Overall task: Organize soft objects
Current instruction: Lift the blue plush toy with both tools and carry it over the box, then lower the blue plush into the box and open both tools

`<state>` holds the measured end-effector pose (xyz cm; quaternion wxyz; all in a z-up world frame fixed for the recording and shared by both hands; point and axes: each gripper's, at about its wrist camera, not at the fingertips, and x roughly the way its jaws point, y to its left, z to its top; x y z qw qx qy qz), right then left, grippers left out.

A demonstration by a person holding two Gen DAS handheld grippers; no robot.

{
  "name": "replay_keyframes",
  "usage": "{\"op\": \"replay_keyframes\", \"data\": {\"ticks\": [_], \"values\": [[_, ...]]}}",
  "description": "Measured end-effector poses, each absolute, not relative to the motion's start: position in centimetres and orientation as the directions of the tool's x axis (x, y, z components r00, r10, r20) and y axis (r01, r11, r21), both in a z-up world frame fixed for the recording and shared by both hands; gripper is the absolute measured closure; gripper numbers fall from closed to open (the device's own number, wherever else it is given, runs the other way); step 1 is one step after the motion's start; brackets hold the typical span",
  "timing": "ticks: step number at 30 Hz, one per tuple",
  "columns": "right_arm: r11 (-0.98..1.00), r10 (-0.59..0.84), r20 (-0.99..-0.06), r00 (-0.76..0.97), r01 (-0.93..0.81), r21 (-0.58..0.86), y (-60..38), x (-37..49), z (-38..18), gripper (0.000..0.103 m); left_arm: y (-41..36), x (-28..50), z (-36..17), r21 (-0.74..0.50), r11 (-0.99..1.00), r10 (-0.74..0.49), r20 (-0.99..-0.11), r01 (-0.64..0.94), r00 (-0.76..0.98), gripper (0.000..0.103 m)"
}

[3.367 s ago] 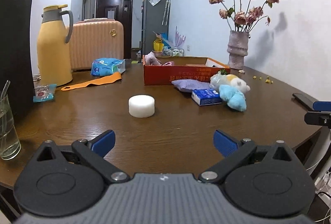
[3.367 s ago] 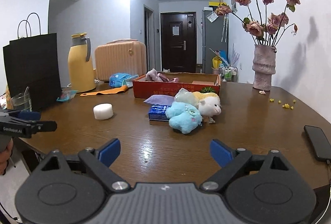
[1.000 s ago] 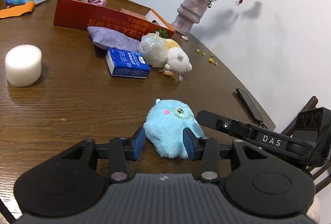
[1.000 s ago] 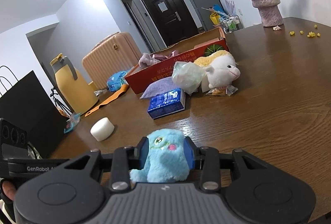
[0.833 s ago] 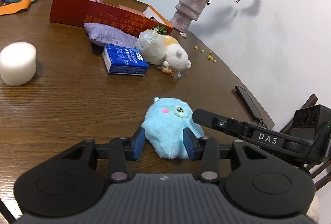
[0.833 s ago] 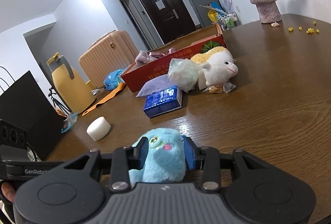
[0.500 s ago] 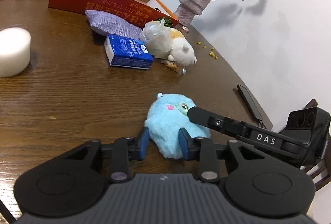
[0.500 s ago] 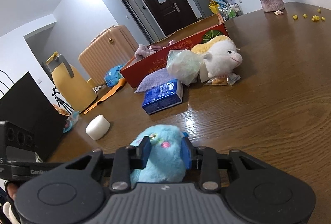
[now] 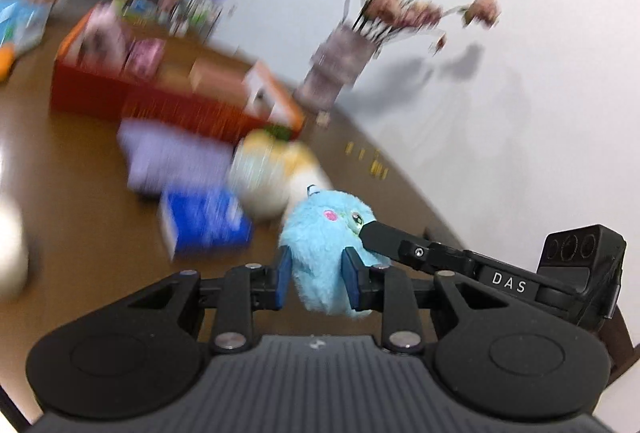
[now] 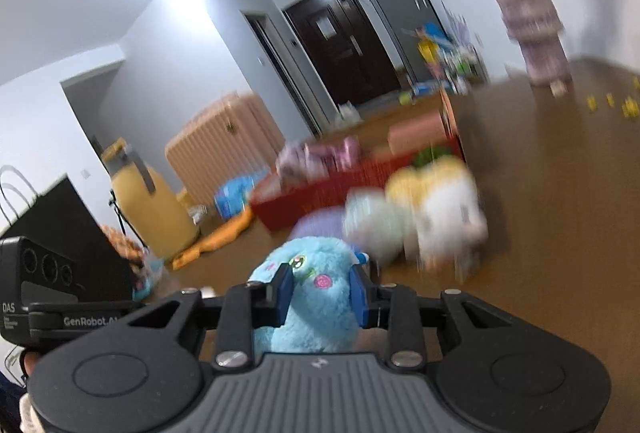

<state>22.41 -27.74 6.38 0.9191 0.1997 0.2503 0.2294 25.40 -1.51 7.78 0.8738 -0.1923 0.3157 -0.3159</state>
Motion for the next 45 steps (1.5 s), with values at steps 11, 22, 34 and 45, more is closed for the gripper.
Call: {"op": "replay_keyframes", "data": {"ticks": [11,22,34,45], "values": [[0.832,0.504,-0.331,0.798,-0.345,0.434,-28.9,35.7,13.3,0.073,-3.4,38.7,13.0,-0.516,0.730,-0.668,-0.398,0.448,0.628,0.076],[0.926,0.356,-0.523,0.774,-0.219,0.306,-26.9,50.0,8.1,0.072,-5.6,52.5,5.5,-0.582,0.763,-0.615,-0.524,0.280,0.588,0.076],[0.974,0.223,-0.557,0.800,-0.168,0.149,-24.9,50.8,4.3,0.081,-7.1,53.1,2.9,-0.480,0.832,-0.541,-0.593,0.278,0.596,0.079],[0.961,0.276,-0.476,0.835,-0.237,0.143,-26.2,44.5,10.7,0.062,-5.3,45.2,11.8,-0.325,0.881,-0.469,-0.506,0.344,0.724,0.062]]}}
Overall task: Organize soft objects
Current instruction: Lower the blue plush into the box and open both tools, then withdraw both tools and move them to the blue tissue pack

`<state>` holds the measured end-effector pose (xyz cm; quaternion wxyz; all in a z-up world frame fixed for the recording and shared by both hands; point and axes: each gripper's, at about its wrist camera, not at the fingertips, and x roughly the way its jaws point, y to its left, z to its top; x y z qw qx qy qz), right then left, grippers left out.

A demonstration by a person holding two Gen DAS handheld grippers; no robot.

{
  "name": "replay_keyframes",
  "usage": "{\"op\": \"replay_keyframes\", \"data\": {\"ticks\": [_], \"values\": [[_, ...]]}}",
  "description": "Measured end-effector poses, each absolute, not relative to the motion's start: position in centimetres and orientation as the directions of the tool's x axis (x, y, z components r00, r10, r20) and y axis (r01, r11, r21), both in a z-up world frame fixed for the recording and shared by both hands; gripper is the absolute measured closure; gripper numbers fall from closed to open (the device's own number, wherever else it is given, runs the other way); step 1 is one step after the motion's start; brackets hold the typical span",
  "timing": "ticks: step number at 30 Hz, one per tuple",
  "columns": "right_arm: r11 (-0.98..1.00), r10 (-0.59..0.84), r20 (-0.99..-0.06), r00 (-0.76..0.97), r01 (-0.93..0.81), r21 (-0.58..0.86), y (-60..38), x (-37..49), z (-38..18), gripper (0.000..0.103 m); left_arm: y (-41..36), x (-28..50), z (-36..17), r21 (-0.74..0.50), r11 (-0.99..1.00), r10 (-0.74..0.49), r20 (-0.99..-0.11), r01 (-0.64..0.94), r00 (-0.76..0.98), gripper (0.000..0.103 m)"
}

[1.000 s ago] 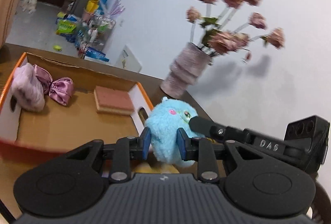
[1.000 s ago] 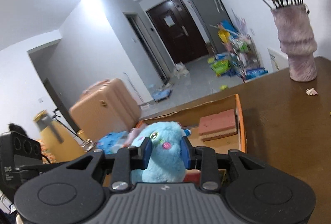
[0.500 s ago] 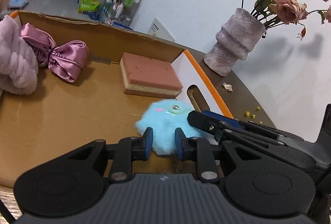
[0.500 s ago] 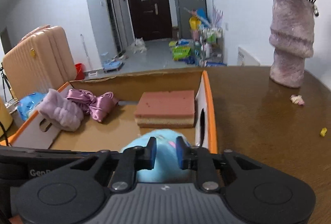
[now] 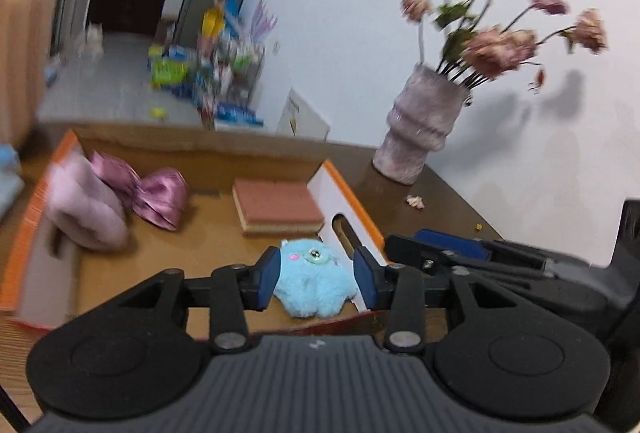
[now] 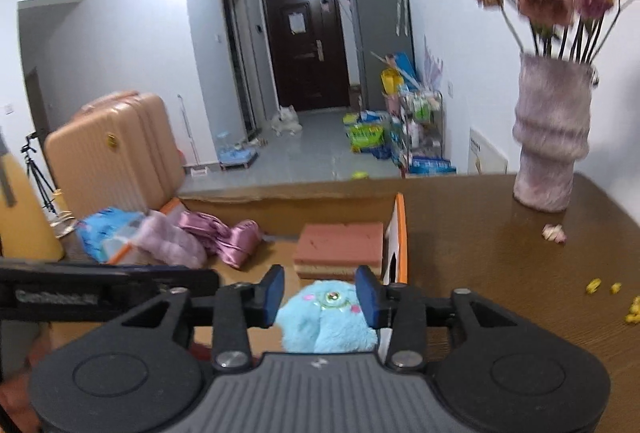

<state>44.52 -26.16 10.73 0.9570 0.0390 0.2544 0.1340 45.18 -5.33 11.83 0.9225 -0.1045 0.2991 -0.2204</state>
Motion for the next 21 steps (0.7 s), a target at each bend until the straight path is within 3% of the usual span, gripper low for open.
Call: {"op": "replay_keyframes", "data": {"ticks": [6,9,16,21], "values": [[0.956,0.294,-0.421,0.858,-0.272,0.112,-26.7,38.2,14.5,0.052,-2.9,37.3,16.7,-0.207,0.905,-0.426,-0.439,0.373,0.791,0.044],[0.954,0.300,-0.392,0.870,-0.285,0.096,-26.8,35.0,15.7,0.047,-2.0,33.7,17.9,-0.159,0.912,-0.408,-0.413,0.377,0.814,0.040],[0.946,0.317,-0.357,0.879,-0.320,0.052,-26.2,27.1,16.7,0.041,-1.2,25.3,18.4,-0.075,0.932,-0.357,-0.357,0.354,0.863,0.024],[0.938,0.341,-0.321,0.883,-0.343,0.053,-25.8,21.7,16.1,0.032,-0.5,19.7,17.2,-0.044,0.950,-0.308,-0.319,0.310,0.896,0.020]]}}
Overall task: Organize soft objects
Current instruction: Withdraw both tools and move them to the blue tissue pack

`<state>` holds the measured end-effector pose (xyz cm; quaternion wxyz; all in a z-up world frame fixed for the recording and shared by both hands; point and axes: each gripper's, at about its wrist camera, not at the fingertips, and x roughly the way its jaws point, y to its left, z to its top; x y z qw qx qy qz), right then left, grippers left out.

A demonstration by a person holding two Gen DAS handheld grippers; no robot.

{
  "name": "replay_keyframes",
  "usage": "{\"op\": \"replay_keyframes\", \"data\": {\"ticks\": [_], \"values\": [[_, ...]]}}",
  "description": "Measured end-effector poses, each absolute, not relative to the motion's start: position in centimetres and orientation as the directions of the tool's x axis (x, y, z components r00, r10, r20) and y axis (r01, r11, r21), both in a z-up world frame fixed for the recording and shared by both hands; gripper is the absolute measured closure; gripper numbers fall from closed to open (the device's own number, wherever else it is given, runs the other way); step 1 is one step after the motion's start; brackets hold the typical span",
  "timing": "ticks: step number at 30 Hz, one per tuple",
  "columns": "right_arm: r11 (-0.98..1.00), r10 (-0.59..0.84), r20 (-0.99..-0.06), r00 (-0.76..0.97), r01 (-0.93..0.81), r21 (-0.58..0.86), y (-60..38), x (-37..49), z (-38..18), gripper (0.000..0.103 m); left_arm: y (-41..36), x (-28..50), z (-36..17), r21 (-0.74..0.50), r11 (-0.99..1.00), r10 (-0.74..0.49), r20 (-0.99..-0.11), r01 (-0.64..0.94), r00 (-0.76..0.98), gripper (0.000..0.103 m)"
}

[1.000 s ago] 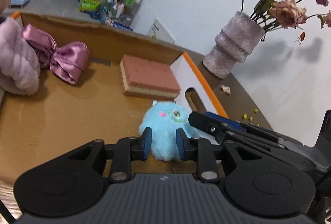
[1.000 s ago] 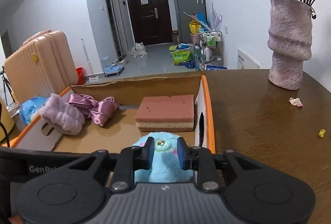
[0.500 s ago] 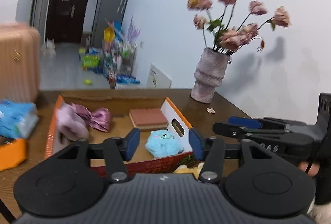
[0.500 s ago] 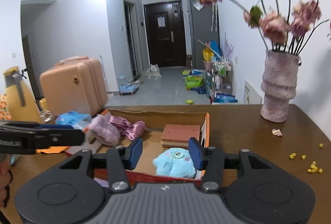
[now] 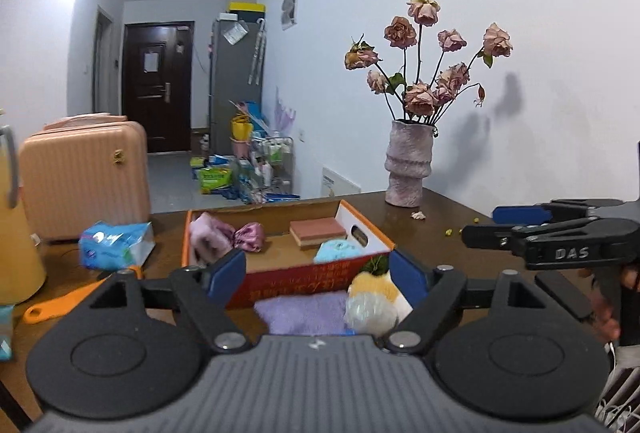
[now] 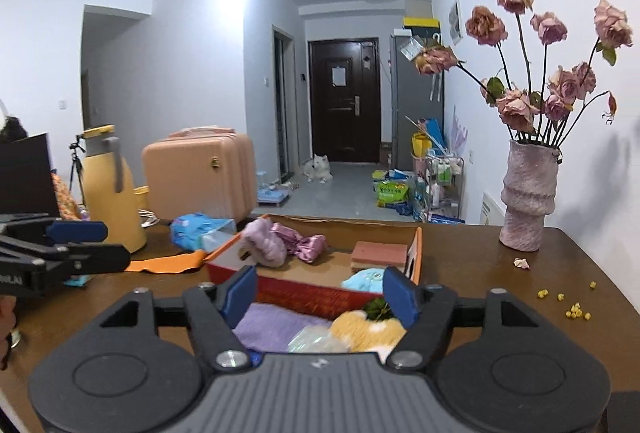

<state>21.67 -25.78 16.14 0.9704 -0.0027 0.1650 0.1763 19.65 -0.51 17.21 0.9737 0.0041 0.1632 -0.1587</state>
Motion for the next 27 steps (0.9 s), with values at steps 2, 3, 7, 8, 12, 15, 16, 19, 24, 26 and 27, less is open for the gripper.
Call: {"op": "replay_keyframes", "data": {"ticks": [2,3,7,8,12,15,16,19,24,26,27], "values": [[0.934,0.352,-0.308,0.884,-0.354,0.049,-25.6,19.4,15.7,0.029,-0.3,17.5,16.3,-0.043,0.952,-0.299,-0.319,0.302,0.899,0.018],[0.931,0.359,-0.303,0.883,-0.361,0.050,-25.6,18.3,15.3,0.027,-0.2,16.3,15.7,-0.047,0.954,-0.296,-0.321,0.297,0.900,0.015],[0.919,0.385,-0.303,0.872,-0.392,0.043,-25.0,14.8,13.3,0.020,0.2,12.4,13.0,-0.063,0.960,-0.279,-0.332,0.274,0.901,0.009],[0.916,0.392,-0.309,0.866,-0.399,0.041,-24.8,13.9,12.6,0.019,0.3,11.7,12.4,-0.063,0.961,-0.275,-0.337,0.270,0.901,0.009],[0.902,0.420,-0.333,0.844,-0.430,0.049,-24.0,11.1,9.8,0.015,0.7,9.4,9.7,-0.071,0.963,-0.269,-0.378,0.262,0.886,0.006],[0.898,0.427,-0.372,0.824,-0.434,0.070,-23.2,10.1,7.7,0.015,1.0,8.8,8.4,-0.070,0.964,-0.262,-0.417,0.257,0.870,0.006],[0.897,0.428,-0.385,0.818,-0.436,0.073,-22.9,9.8,7.1,0.015,1.1,8.7,8.2,-0.067,0.965,-0.258,-0.425,0.254,0.868,0.006],[0.893,0.437,-0.422,0.794,-0.440,0.096,-22.6,9.3,5.3,0.015,1.5,9.0,7.7,-0.070,0.966,-0.253,-0.432,0.248,0.865,0.005],[0.902,0.428,-0.456,0.780,-0.404,0.156,-23.2,10.0,3.7,0.015,1.6,11.0,7.0,-0.089,0.964,-0.264,-0.463,0.252,0.846,0.005],[0.910,0.410,-0.474,0.779,-0.381,0.162,-23.6,10.9,3.4,0.015,1.4,12.0,6.8,-0.093,0.961,-0.274,-0.471,0.262,0.838,0.005],[0.913,0.405,-0.479,0.779,-0.372,0.167,-23.7,11.5,3.4,0.015,1.4,12.6,6.8,-0.096,0.959,-0.279,-0.474,0.266,0.835,0.005]]}}
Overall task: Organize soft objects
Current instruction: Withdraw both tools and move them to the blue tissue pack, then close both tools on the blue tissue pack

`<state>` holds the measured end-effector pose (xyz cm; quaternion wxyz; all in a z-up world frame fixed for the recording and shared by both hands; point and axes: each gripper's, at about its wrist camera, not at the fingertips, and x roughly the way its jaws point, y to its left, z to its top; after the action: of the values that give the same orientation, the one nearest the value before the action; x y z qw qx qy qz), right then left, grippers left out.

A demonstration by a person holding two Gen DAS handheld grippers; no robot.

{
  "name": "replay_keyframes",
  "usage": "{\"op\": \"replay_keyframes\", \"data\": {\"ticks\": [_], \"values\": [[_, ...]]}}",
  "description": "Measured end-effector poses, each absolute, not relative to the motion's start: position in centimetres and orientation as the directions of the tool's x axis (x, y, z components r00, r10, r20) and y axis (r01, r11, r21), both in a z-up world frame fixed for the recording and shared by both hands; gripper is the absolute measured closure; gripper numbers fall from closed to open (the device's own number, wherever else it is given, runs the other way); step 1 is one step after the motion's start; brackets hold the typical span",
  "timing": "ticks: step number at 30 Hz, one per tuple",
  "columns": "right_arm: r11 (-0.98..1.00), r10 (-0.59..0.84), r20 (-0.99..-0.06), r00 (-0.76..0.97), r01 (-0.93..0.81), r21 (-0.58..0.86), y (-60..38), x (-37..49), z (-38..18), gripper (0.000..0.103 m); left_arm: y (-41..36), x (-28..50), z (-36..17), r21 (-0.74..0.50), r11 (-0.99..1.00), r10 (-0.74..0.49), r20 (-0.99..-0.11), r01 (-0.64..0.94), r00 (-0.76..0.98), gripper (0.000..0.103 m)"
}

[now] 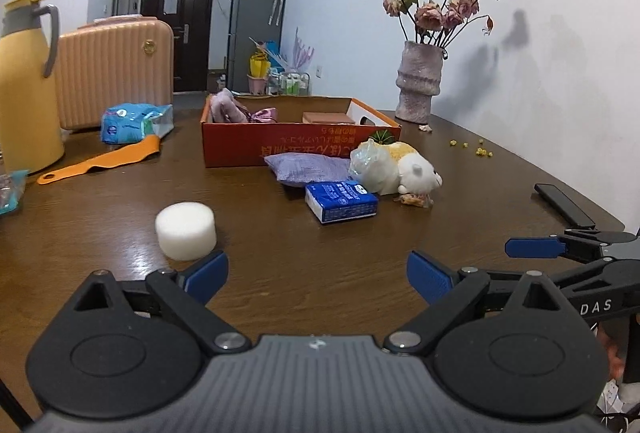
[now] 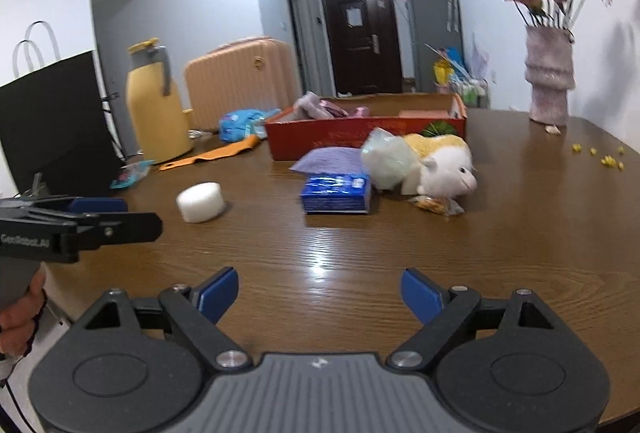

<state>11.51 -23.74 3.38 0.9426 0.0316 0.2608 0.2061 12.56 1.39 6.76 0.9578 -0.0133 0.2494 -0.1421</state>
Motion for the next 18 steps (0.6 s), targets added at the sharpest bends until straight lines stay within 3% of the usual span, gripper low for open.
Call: {"op": "replay_keyframes", "data": {"ticks": [9,12,15,17,18], "values": [[0.908,0.417,-0.484,0.769,-0.335,0.250,-24.7,17.4,3.4,0.017,0.6,19.8,5.5,-0.172,0.930,-0.365,-0.522,0.324,0.771,0.004],[0.902,0.428,-0.484,0.763,-0.334,0.272,-24.4,19.7,3.2,0.023,0.4,22.6,4.6,-0.243,0.912,-0.410,-0.545,0.331,0.732,0.004],[0.895,0.442,-0.482,0.757,-0.331,0.301,-24.3,21.9,2.9,0.038,0.0,25.3,3.7,-0.292,0.902,-0.431,-0.559,0.318,0.708,0.006],[0.885,0.459,-0.482,0.746,-0.336,0.322,-24.1,23.5,2.7,0.052,-0.1,27.2,3.3,-0.316,0.899,-0.435,-0.569,0.303,0.698,0.017],[0.880,0.468,-0.480,0.742,-0.337,0.336,-24.1,24.4,2.6,0.054,-0.1,28.2,3.2,-0.328,0.896,-0.440,-0.575,0.298,0.690,0.026]]}}
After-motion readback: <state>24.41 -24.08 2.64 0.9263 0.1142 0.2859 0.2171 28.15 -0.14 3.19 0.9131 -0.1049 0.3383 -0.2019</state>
